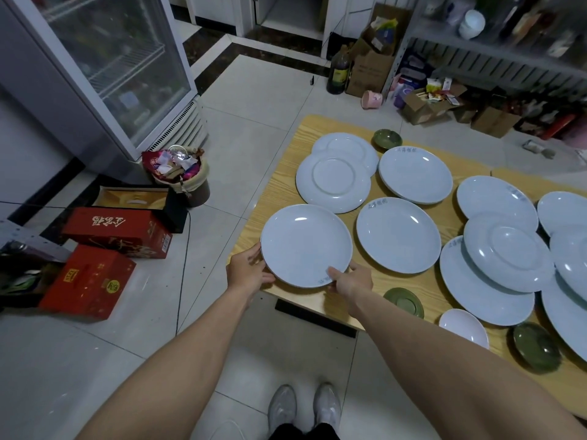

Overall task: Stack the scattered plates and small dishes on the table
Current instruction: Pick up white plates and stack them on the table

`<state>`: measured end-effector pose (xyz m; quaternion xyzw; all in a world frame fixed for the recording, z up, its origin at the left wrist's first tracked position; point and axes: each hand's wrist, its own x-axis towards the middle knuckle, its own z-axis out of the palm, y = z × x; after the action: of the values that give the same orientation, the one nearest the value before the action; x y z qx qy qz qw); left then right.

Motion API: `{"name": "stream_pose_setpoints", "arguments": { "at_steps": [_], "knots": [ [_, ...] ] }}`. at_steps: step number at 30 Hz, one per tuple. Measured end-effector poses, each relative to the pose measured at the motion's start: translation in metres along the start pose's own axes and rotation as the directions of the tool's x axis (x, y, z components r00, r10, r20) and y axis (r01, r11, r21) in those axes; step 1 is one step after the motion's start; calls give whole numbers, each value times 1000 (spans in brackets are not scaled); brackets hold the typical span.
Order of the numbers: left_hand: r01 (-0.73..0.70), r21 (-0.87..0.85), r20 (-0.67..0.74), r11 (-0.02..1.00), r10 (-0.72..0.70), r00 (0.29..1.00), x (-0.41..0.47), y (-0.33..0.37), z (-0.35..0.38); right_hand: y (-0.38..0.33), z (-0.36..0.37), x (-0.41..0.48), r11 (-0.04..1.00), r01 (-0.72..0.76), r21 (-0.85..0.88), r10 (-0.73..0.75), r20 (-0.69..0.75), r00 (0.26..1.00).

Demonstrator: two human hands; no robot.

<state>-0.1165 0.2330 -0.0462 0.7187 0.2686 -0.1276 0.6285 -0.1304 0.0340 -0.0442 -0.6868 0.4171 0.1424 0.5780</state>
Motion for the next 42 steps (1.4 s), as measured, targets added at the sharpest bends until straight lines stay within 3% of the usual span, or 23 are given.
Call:
{"name": "stream_pose_setpoints", "arguments": {
  "at_steps": [6,8,9,10,12,14,15,17,27,37,40,42],
  "knots": [
    [-26,87,-2,996,26,1000,-6,8,-1,-3,-4,-1,998,14,-69,-11,39,999],
    [-120,306,-3,945,127,992,-11,14,-3,-7,-10,-6,975,78,-209,-71,44,997],
    [-192,472,12,860,212,977,-14,19,-5,-12,-14,-11,930,143,-339,-138,39,990],
    [-263,630,50,731,299,953,-16,24,-7,-17,-18,-16,845,211,-492,-221,37,975],
    [-366,827,190,426,401,896,-16,37,-10,-30,-27,-24,580,322,-748,-385,96,918],
    [-380,908,304,177,346,888,-14,53,-7,-44,-34,-33,281,394,-875,-457,239,857],
    [-380,917,329,120,308,892,-15,63,-5,-52,-37,-38,160,419,-894,-465,306,831],
    [-395,917,362,62,290,886,-21,81,0,-66,-42,-46,55,443,-895,-462,371,806],
    [-450,893,410,20,377,830,-46,119,20,-101,-57,-61,19,433,-901,-529,358,769],
    [-393,919,343,36,417,841,8,156,65,-159,-54,5,7,473,-881,-537,396,745],
    [-378,925,314,45,472,824,30,168,83,-177,-55,29,62,501,-863,-562,384,732],
    [-380,920,286,97,499,818,44,173,93,-184,-55,45,183,528,-829,-589,338,734]
  ]
}}
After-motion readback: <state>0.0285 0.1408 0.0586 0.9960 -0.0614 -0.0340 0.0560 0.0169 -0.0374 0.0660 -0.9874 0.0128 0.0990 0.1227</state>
